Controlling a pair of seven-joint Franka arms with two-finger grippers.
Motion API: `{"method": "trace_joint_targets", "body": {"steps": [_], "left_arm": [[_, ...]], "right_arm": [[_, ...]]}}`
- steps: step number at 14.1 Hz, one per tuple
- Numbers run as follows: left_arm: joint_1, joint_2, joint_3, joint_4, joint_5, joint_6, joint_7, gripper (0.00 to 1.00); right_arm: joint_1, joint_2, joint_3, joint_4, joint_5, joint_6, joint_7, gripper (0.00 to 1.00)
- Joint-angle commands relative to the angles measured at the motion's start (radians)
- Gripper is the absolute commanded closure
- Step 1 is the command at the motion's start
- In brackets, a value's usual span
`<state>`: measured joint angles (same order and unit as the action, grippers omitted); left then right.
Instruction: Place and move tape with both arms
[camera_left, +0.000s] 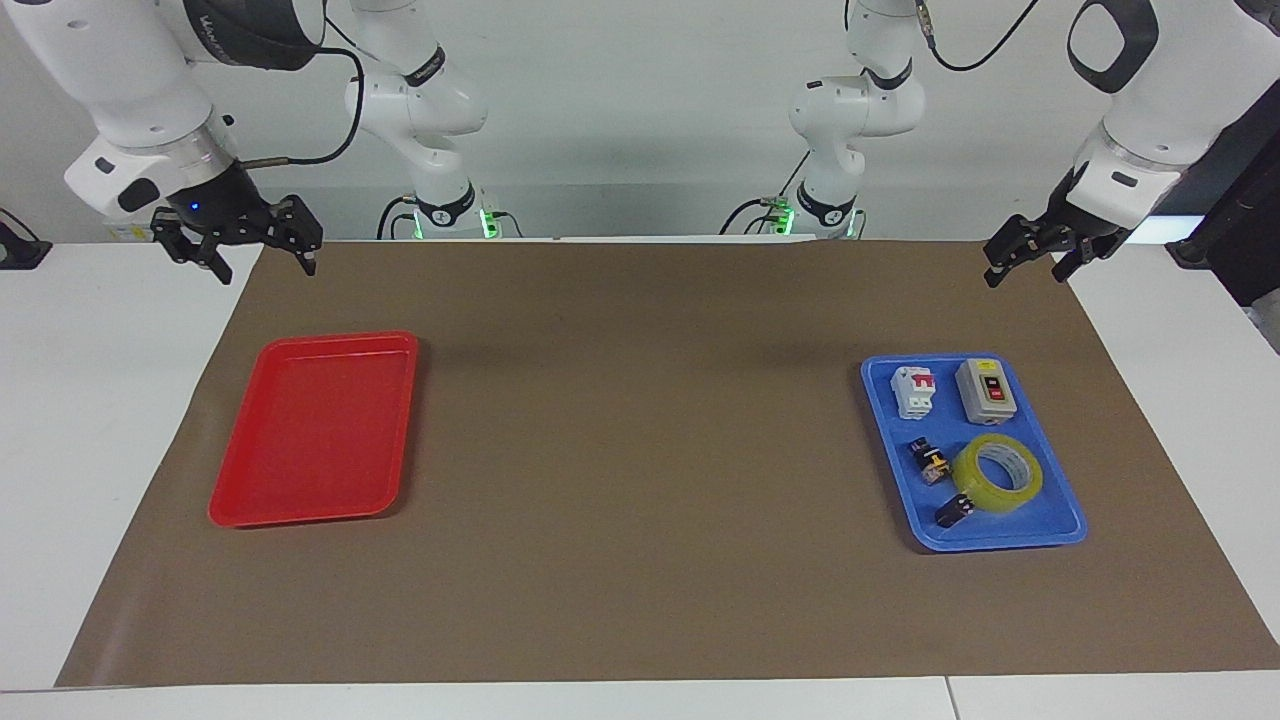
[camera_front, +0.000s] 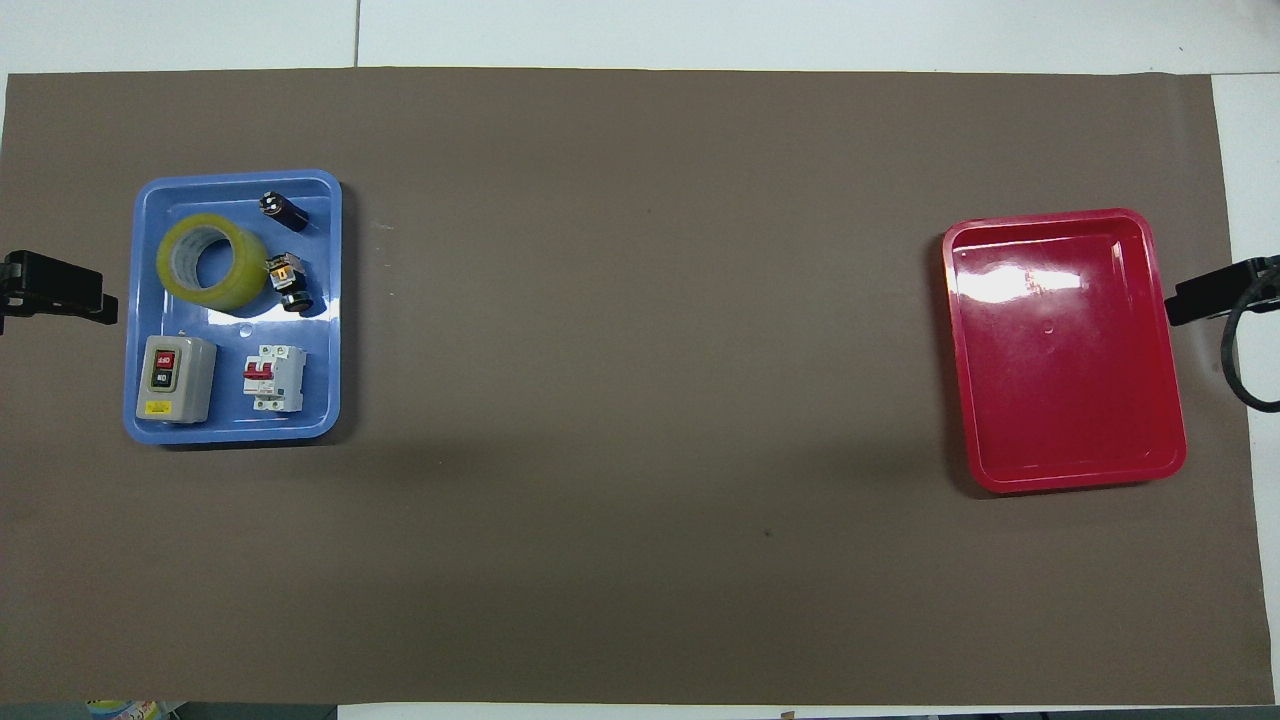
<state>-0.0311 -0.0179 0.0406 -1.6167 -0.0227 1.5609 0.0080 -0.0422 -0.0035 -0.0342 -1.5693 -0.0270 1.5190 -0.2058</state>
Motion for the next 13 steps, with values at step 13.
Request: {"method": "trace_joint_targets", "body": {"steps": [13], "left_arm": [[-0.001, -0.016, 0.001, -0.025, 0.049, 0.001, 0.122, 0.0]], "right_arm": [[-0.01, -0.015, 0.003, -0.015, 0.016, 0.015, -0.014, 0.0]]}}
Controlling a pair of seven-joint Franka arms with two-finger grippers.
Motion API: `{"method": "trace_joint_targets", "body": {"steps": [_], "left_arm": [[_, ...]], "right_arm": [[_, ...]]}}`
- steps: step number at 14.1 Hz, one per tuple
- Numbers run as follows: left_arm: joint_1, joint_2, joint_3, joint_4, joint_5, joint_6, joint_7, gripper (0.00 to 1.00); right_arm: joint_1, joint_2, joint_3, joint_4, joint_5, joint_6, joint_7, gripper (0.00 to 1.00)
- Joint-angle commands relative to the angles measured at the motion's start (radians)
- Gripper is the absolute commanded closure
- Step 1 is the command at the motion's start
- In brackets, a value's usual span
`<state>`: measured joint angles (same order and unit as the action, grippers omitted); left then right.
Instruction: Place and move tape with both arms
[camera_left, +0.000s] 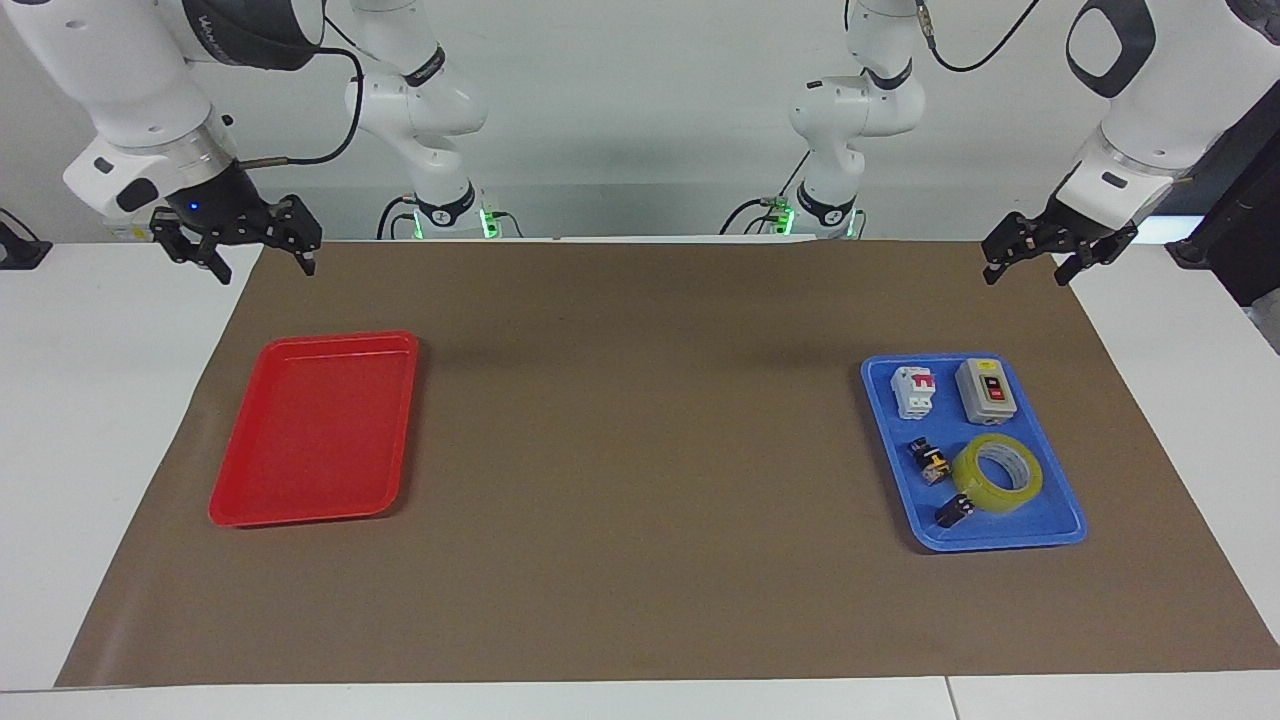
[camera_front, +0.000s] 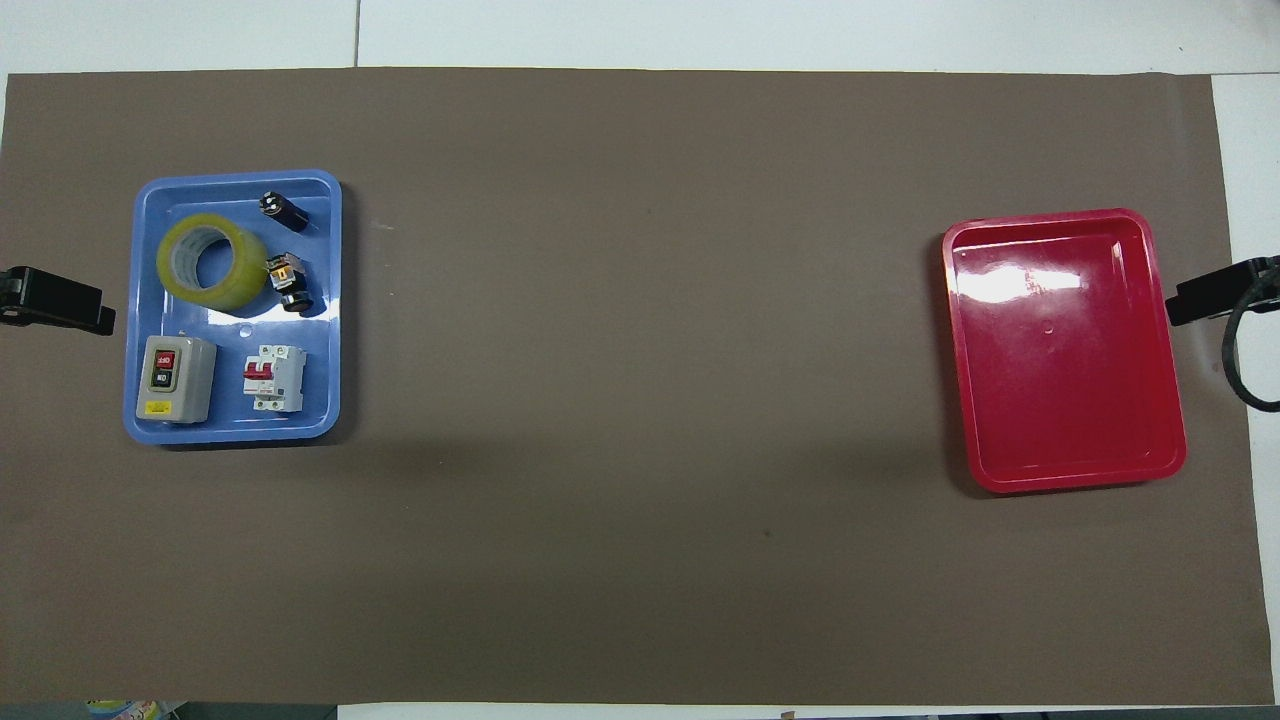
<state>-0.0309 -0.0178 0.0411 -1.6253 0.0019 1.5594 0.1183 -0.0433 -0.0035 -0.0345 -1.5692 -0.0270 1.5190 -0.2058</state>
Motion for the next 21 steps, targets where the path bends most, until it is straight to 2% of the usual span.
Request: {"method": "trace_joint_targets", "body": {"steps": [1, 5, 14, 21], "left_arm": [[0.003, -0.016, -0.001, -0.016, 0.024, 0.008, 0.012, 0.0], [0.017, 0.015, 0.002, -0.013, 0.016, 0.066, 0.014, 0.0], [0.092, 0.3, 0.002, 0.007, -0.026, 0.376, 0.014, 0.0], [0.123, 0.432, 0.0, -0.022, -0.028, 0.56, 0.017, 0.01]], "right_arm": [[-0.007, -0.015, 0.004, -0.015, 0.016, 0.015, -0.014, 0.0], [-0.004, -0.015, 0.004, -0.017, 0.016, 0.015, -0.014, 0.0], [-0.004, -0.015, 0.005, -0.017, 0.016, 0.017, -0.012, 0.0], [-0.004, -0.015, 0.005, -0.018, 0.016, 0.015, -0.012, 0.0]]}}
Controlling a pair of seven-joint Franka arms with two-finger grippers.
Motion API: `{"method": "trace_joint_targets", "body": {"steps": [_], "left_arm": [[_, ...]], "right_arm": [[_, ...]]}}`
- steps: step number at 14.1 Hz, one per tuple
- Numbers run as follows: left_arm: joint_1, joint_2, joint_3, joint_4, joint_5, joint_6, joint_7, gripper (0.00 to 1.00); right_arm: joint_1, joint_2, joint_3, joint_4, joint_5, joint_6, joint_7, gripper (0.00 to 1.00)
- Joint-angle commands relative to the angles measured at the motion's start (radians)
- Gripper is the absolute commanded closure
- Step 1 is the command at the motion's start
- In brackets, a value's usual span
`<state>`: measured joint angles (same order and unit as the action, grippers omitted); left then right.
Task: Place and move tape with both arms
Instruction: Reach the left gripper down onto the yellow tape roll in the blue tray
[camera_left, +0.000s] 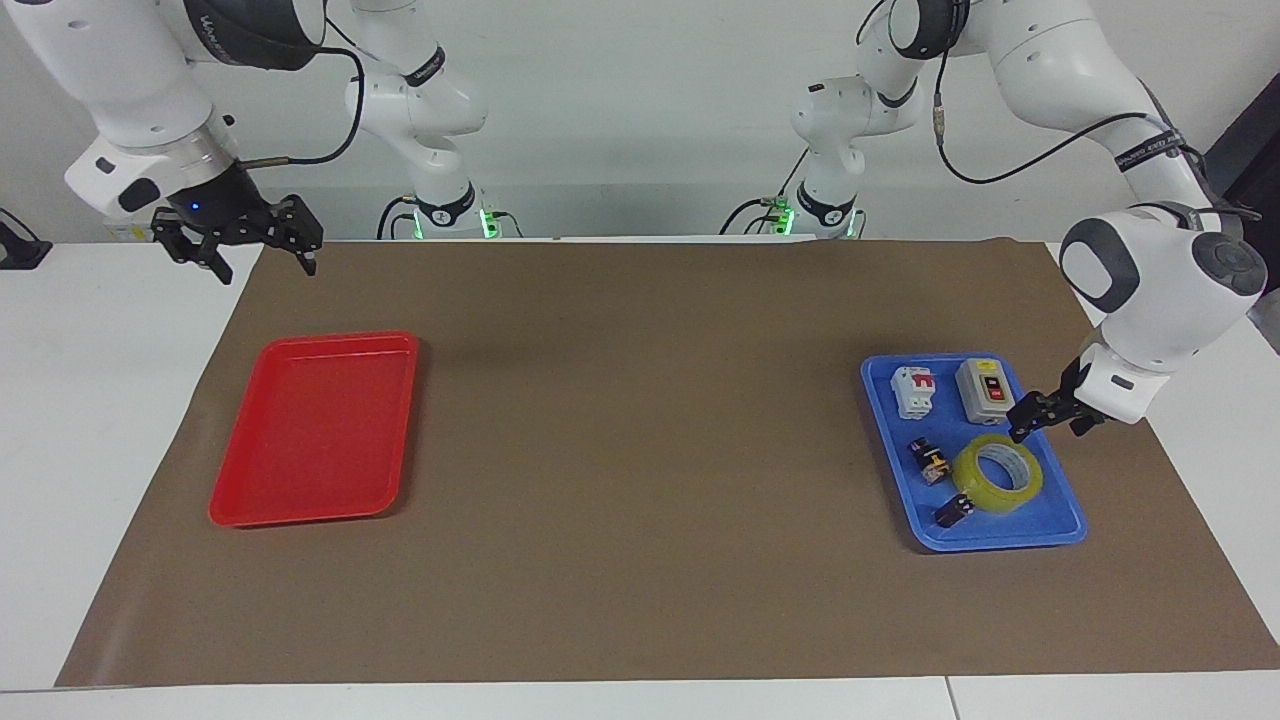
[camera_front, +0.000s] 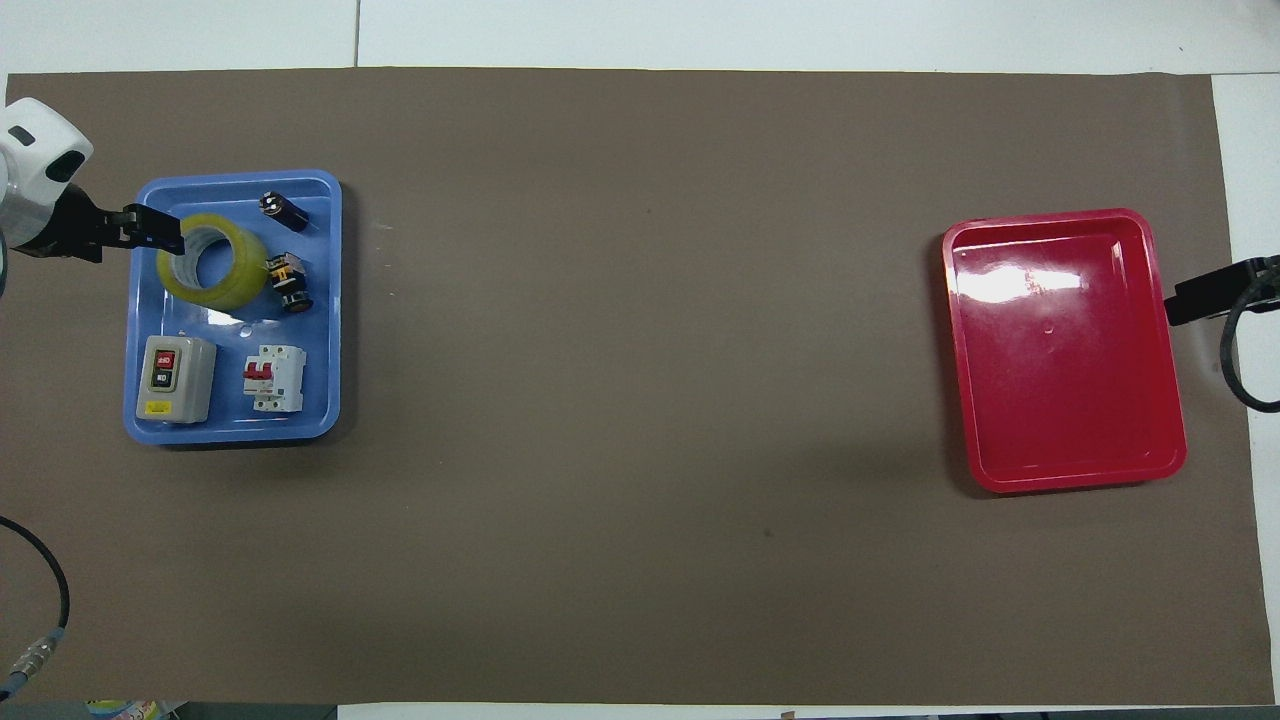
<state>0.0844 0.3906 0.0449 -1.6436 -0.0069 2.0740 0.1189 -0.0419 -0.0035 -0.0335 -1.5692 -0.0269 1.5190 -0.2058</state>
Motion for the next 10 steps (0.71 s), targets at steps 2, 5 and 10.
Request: {"method": "trace_joint_targets", "body": {"steps": [2, 5, 10], "left_arm": [[0.006, 0.043, -0.004, -0.005, -0.019, 0.066, 0.007, 0.01], [0.008, 0.065, -0.004, -0.039, -0.019, 0.149, 0.004, 0.01], [0.014, 0.065, -0.004, -0.102, -0.024, 0.198, -0.001, 0.01]], "right_arm": [[-0.006, -0.015, 0.004, -0.018, 0.016, 0.015, -0.014, 0.0], [-0.006, -0.015, 0.004, -0.02, 0.016, 0.015, -0.012, 0.0], [-0.004, -0.015, 0.004, -0.02, 0.016, 0.015, -0.012, 0.0]]}}
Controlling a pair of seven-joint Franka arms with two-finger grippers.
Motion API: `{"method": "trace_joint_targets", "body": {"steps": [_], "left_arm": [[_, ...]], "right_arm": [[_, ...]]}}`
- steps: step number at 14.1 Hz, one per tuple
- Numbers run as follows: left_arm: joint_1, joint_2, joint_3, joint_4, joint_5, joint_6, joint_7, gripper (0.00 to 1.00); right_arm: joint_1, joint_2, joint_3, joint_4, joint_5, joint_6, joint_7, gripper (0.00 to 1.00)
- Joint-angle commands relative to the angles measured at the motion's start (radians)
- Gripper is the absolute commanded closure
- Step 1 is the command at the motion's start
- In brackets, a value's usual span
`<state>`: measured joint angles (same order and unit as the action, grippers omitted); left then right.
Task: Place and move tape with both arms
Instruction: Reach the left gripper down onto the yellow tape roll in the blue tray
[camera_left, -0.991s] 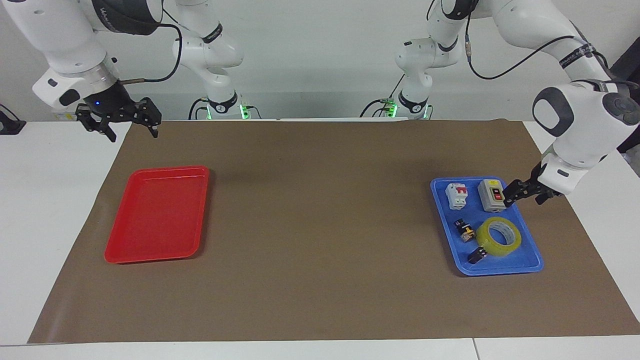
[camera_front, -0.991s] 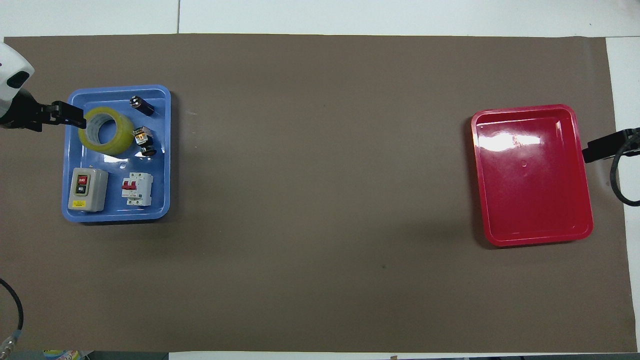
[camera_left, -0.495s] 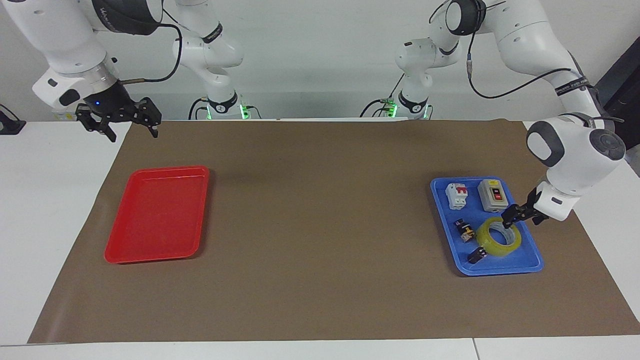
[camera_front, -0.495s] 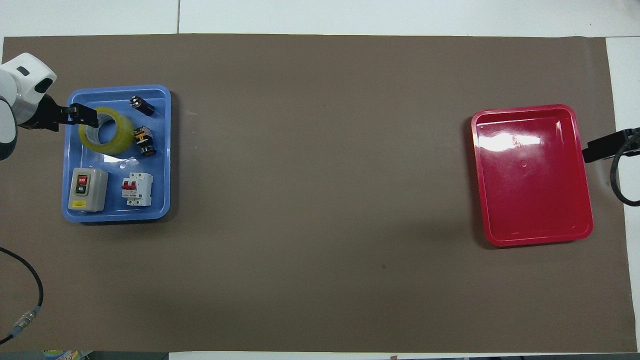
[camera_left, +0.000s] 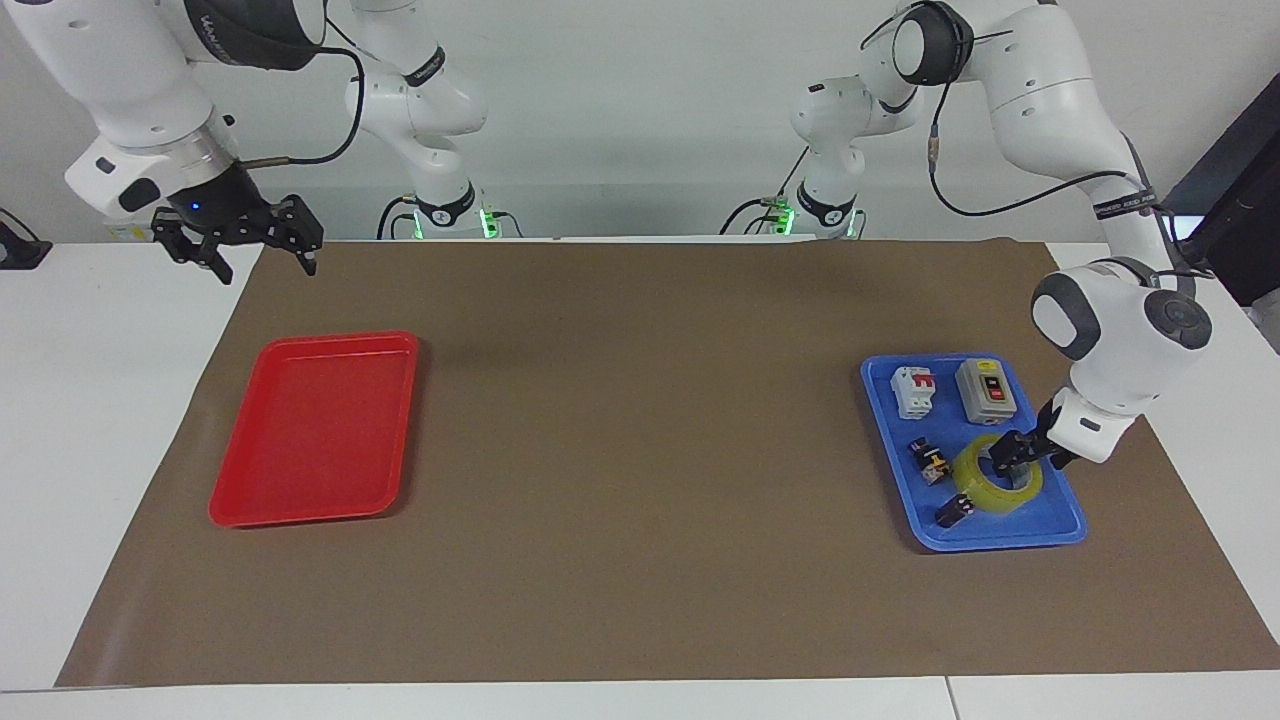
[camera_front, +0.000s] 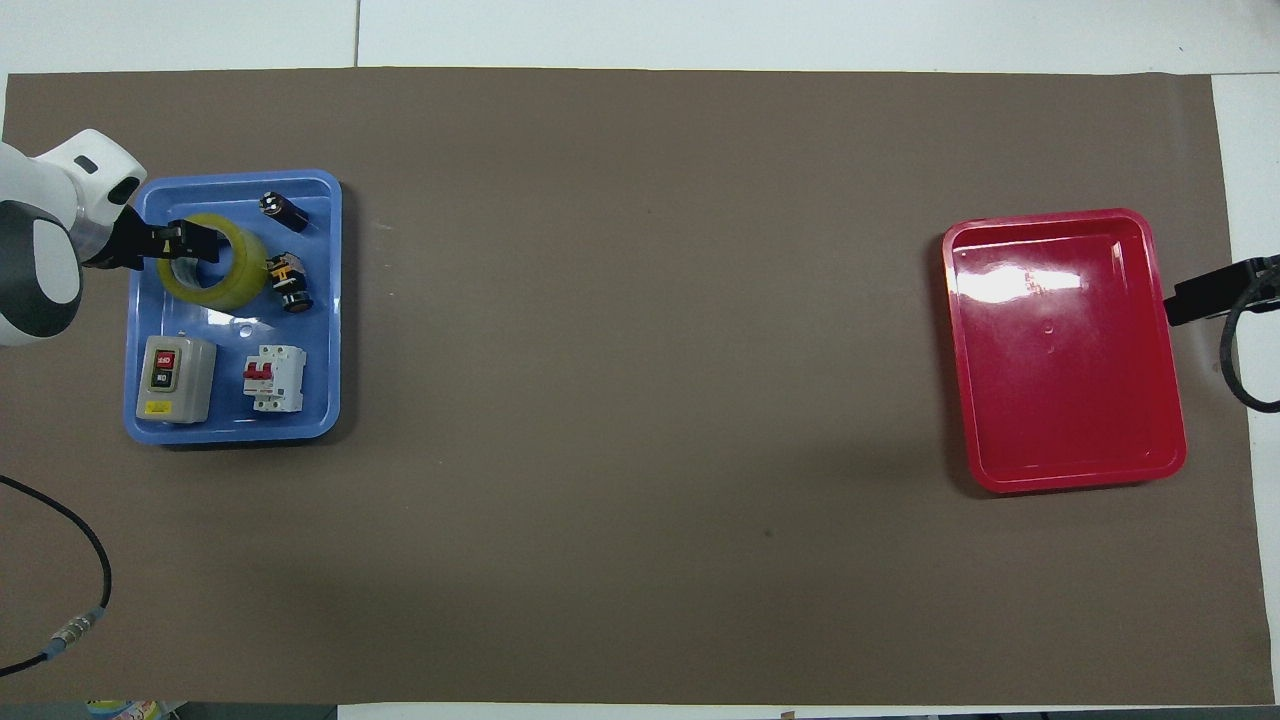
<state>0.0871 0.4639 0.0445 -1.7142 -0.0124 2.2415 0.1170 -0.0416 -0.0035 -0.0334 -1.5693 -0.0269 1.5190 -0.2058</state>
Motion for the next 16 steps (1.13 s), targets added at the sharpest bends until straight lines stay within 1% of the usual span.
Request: {"method": "trace_joint_targets", "body": {"steps": [1, 7, 12, 13, 14, 15, 16], "left_arm": [[0.025, -0.008, -0.003, -0.036, -0.018, 0.03, 0.0, 0.01], [0.014, -0.005, -0.003, -0.059, -0.018, 0.053, -0.075, 0.03], [0.008, -0.01, -0.003, -0.082, -0.018, 0.059, -0.083, 0.05], [0.01, -0.011, -0.003, -0.082, -0.018, 0.061, -0.083, 0.06], [0.013, -0.011, -0.003, -0.082, -0.018, 0.059, -0.082, 0.12], [0.014, -0.011, -0.003, -0.081, -0.018, 0.061, -0.083, 0.72], [0.017, -0.01, -0.005, -0.078, -0.018, 0.063, -0.086, 1.0]], "right_arm": [[-0.004, -0.015, 0.004, -0.02, 0.016, 0.015, -0.012, 0.0], [-0.001, -0.016, 0.004, -0.021, 0.016, 0.015, -0.012, 0.0], [-0.001, -0.016, 0.004, -0.021, 0.016, 0.015, -0.012, 0.0], [-0.001, -0.016, 0.004, -0.021, 0.016, 0.015, -0.012, 0.0], [-0.001, -0.015, 0.004, -0.021, 0.016, 0.015, -0.012, 0.0], [-0.001, -0.016, 0.004, -0.021, 0.016, 0.015, -0.012, 0.0], [-0.001, -0.016, 0.004, -0.021, 0.016, 0.015, -0.012, 0.0]]}}
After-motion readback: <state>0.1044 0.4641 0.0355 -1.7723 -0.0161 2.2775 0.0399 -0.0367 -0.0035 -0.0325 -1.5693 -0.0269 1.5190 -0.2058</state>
